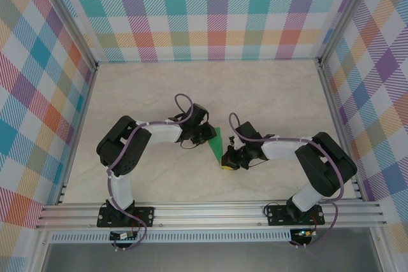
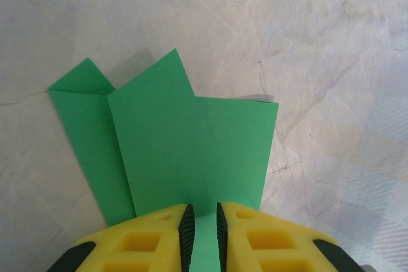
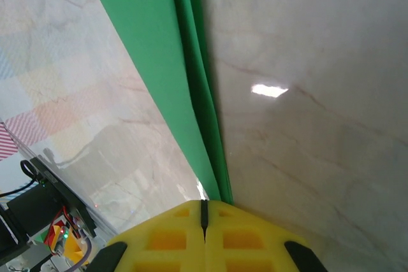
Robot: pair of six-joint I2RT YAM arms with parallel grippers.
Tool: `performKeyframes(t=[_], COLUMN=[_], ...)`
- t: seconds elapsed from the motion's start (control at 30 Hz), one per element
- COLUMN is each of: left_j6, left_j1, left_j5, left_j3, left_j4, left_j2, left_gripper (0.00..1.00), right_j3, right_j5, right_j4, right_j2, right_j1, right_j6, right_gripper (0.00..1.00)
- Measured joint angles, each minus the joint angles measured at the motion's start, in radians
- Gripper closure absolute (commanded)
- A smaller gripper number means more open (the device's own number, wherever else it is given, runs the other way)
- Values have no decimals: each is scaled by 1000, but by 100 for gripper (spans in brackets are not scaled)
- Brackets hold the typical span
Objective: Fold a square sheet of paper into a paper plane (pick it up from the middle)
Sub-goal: Fold the wing for the fifth time at the center of the table.
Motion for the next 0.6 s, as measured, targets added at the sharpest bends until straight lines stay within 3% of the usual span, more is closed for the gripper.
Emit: performKeyframes(t=[0.3, 0.6], left_j6=[0, 0], left_j1=[0, 0], left_j5=[0, 0], left_j3=[1, 1], left_j4=[0, -1], left_j2=[0, 0], left_gripper=[79, 79], right_j3=[42, 72], right_j5=[4, 27], right_j4=[-29, 3], right_j2=[-16, 80], right_j1=[4, 3], right_j6=[7, 7], right_gripper=[100, 100])
